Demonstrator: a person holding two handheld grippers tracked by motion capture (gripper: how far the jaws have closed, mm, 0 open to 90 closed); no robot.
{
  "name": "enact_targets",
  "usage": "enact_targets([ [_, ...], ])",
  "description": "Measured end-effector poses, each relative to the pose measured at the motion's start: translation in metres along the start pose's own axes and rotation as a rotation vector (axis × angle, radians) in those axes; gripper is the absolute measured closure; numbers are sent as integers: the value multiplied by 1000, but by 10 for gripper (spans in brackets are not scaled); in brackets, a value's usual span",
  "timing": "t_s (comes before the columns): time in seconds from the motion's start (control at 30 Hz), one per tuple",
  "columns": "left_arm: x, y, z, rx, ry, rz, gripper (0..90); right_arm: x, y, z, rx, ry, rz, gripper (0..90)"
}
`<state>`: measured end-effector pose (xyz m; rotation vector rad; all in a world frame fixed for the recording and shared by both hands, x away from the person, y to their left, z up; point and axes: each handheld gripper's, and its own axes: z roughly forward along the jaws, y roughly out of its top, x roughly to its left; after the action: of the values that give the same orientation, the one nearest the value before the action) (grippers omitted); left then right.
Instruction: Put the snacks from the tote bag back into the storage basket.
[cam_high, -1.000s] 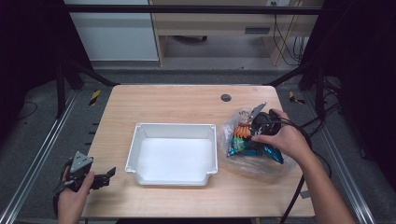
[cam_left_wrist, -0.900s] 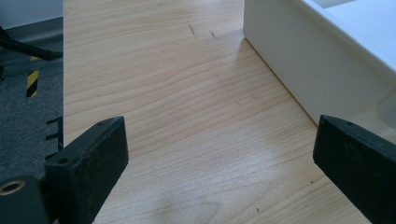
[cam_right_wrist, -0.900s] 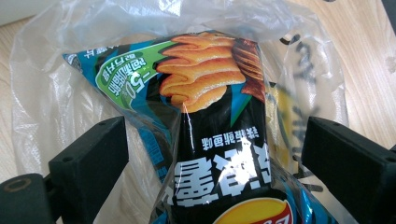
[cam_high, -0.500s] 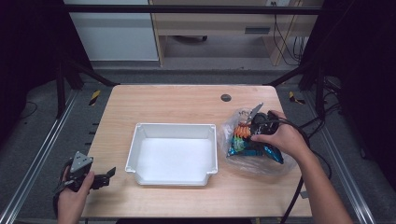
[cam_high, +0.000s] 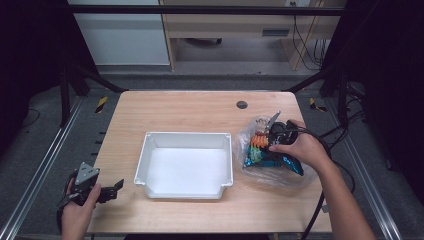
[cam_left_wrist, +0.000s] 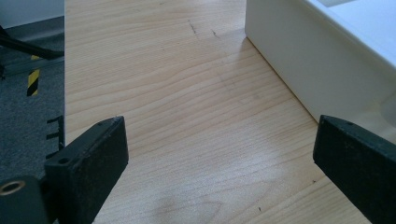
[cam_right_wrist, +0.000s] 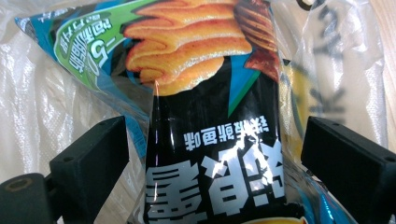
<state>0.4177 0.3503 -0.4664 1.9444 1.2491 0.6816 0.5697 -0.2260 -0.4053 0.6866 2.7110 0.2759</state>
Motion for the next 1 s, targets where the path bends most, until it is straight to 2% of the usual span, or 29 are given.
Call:
enact_targets([
  [0.2, 0, 0, 0, 0, -1, 2, 30, -1, 0, 3, 3, 1, 11, 85],
  [0.4, 1, 0, 0, 0, -1, 3, 30, -3, 1, 7, 6, 7, -9, 83],
  [0.53, 0, 0, 0, 1, 0, 2, 30, -2, 1, 11, 14, 14, 3, 83],
  [0.63, 0, 0, 0, 0, 1, 0, 30, -2, 1, 14, 19, 14, -12, 82],
  [1.0, 0, 0, 0, 2, 0, 0, 30, -4, -1, 20, 33, 24, 7, 80],
])
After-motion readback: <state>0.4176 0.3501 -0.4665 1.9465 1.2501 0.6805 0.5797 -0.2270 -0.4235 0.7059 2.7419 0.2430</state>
